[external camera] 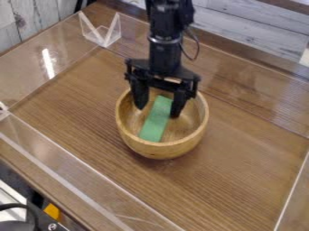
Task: Remove the green block from inside the brown bowl and put it on the table
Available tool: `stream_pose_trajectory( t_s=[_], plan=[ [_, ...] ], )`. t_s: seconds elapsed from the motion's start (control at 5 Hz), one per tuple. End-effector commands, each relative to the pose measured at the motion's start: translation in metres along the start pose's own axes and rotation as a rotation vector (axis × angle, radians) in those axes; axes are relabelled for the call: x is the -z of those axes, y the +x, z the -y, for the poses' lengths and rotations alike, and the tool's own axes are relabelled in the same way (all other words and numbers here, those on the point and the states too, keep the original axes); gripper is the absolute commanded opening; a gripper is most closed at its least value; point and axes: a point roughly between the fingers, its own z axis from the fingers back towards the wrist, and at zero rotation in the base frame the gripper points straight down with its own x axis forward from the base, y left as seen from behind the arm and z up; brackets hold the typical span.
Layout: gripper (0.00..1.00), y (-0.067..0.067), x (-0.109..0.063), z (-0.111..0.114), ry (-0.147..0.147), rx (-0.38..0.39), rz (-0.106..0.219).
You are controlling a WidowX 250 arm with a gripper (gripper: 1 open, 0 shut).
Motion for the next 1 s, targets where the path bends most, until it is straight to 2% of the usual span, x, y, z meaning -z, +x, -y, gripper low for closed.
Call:
stream_pose_trajectory(
  t_s=[0.0,0.2,0.6,0.8],
  plan=[
    [1.00,-0.004,-0.004,0.004,0.000,-0.035,0.034],
    [0.00,-0.012,-0.002,0.007,-0.004,-0.078,0.034],
    [0.00,-0.009,-0.011,0.011,-0.033,-0.048,0.067],
    [0.00,-0.012,-0.034,0.030,-0.050,-0.007,0.090]
  ],
)
